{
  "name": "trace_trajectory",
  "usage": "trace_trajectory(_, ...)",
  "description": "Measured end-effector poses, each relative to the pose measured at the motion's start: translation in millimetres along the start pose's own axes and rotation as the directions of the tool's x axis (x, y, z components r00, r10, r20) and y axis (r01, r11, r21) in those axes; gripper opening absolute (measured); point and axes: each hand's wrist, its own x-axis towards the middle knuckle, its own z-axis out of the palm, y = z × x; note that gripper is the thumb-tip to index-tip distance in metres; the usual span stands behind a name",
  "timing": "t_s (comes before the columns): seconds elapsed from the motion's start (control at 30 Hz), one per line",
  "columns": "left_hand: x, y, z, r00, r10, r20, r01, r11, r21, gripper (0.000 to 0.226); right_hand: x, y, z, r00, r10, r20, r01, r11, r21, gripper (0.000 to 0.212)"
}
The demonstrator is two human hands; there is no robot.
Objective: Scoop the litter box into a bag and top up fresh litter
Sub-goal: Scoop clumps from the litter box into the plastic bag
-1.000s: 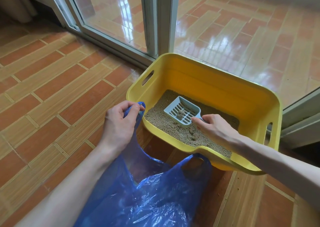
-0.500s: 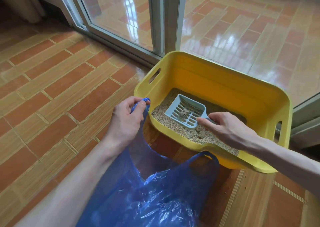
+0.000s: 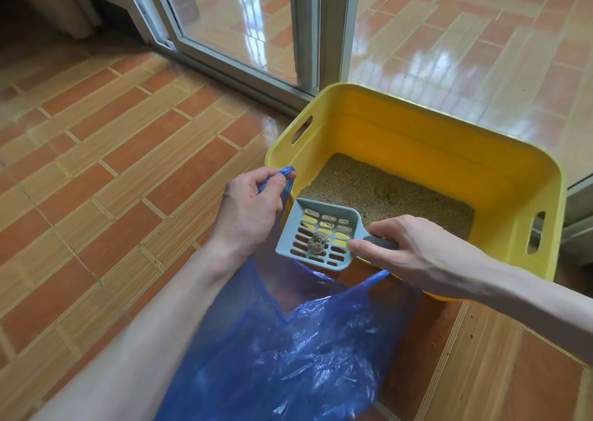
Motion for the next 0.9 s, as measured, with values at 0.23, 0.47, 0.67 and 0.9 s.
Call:
trace_trajectory(0.23,-8.2,8.6,-2.6,0.999,-0.01,0.04,0.01,1.0,0.006,0.027,-3.2,-10.0,34.7,0.999,-0.012,0.035,0.012,1.0,0.0,0.058)
trace_trajectory(0.47,-15.0,10.9,-1.7,0.99,-0.057,0.126,0.063,0.997,-0.04,0.027,11.2,-16.6,77.9,0.994,-0.041,0.1,0.04,0.999,0.005,0.056)
trace_trajectory(0.67,-18.3,13.0,-2.1,0.972,-0.115,0.207,0.141,0.983,-0.117,0.028,26.7,-19.3,109.1,0.995,-0.061,0.085,0.071,0.989,-0.128,0.05)
trace_trajectory(0.9,-18.3,12.0,0.6,0.966,-0.12,0.23,0.156,0.977,-0.144,0.028,28.1,-25.4,134.8,0.973,-0.192,0.13,0.223,0.926,-0.306,0.033)
